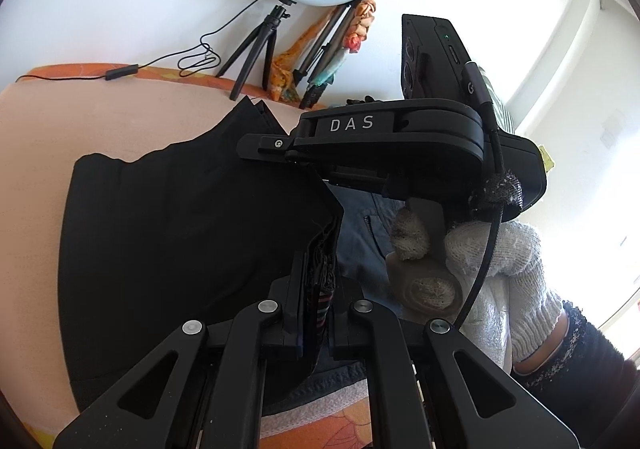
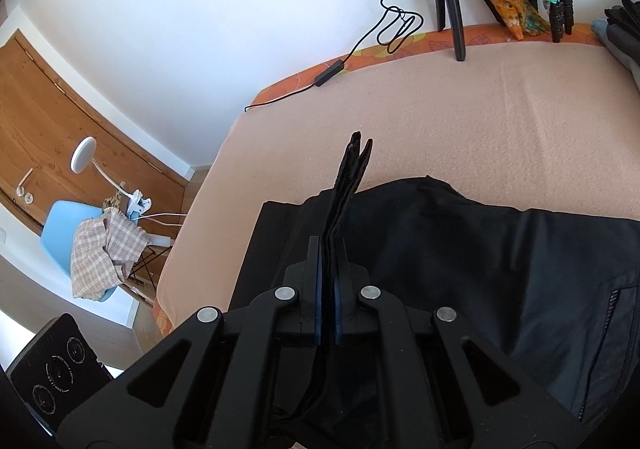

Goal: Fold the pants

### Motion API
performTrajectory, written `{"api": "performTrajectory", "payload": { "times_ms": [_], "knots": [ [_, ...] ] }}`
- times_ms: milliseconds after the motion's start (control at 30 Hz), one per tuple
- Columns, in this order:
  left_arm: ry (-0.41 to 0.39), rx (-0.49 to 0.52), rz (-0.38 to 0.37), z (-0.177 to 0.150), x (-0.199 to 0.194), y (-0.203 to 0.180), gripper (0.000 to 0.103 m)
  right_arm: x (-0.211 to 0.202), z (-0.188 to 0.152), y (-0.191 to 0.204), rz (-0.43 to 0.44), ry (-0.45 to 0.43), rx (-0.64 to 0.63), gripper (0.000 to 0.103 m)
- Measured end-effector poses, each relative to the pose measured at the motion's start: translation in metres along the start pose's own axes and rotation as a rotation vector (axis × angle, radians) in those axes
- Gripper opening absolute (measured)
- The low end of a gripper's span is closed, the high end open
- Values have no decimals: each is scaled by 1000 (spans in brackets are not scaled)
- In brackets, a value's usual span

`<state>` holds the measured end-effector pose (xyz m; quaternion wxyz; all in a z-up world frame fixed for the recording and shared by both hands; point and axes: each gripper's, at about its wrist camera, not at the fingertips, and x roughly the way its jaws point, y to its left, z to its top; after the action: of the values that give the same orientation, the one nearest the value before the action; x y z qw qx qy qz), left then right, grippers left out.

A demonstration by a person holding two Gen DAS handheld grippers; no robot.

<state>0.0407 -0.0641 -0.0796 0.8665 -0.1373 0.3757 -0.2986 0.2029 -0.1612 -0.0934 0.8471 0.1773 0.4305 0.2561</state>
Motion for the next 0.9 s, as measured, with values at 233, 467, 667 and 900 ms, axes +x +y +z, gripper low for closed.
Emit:
{"api": "performTrajectory", "payload": {
  "times_ms": [233,467,667,900],
  "knots": [
    [26,18,-27,-7,8,-18,6,-19,-7,-14,-36,-8,0,5],
    [40,60,-56,-7,27,-40,6,-41,-13,-30,-77,-43,14,5],
    [65,86,-91,-4,45,-56,6,-60,-18,-49,-120,-71,30,5],
    [146,97,-137,-3,69,-73,11,-84,-23,-76,-158,-109,69,5]
  ]
}}
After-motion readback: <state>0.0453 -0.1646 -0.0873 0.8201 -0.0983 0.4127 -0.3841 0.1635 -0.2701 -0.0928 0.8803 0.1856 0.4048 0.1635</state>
